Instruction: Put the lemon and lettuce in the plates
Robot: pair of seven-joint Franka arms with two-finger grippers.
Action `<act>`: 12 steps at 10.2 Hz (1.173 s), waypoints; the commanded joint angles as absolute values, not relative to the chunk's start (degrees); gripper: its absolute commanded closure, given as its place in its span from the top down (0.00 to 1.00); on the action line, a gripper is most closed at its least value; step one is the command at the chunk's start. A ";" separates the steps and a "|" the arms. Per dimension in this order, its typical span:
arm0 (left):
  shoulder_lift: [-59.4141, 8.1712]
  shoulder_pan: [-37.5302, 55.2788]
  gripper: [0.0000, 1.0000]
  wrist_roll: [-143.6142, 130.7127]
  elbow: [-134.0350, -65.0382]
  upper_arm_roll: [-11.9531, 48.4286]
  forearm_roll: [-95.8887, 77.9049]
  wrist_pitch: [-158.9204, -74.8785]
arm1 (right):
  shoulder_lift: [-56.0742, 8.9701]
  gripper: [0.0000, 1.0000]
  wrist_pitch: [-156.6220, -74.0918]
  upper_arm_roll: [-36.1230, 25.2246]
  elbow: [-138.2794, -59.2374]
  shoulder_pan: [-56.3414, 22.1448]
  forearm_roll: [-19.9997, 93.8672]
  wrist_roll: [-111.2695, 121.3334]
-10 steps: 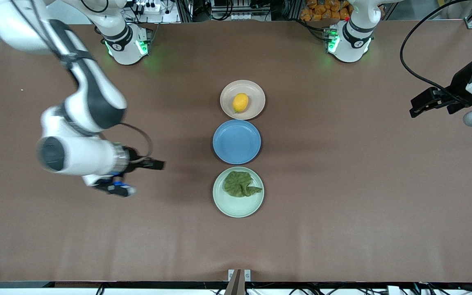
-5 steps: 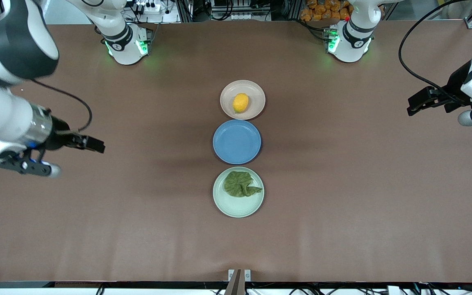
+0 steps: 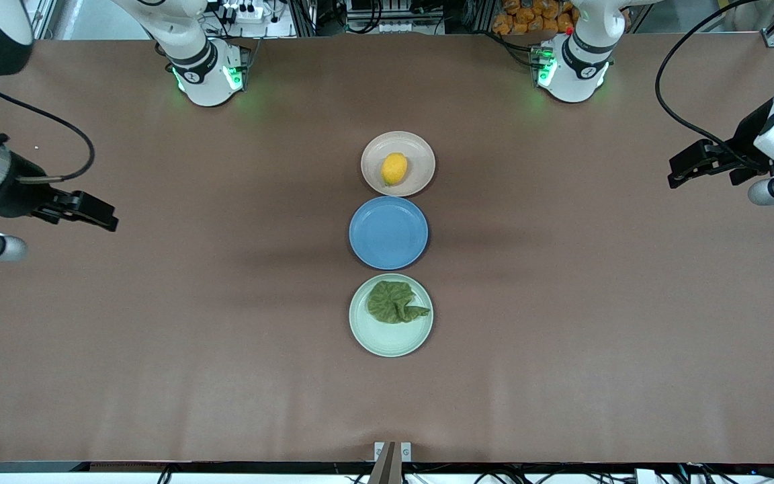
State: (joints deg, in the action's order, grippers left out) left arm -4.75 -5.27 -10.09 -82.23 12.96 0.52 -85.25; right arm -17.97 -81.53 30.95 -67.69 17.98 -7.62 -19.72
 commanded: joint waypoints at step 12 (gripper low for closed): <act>-3.78 -5.71 1.00 -8.17 -82.97 12.92 0.26 -84.55 | -4.84 1.00 -87.28 4.60 -79.10 4.33 -0.44 -13.27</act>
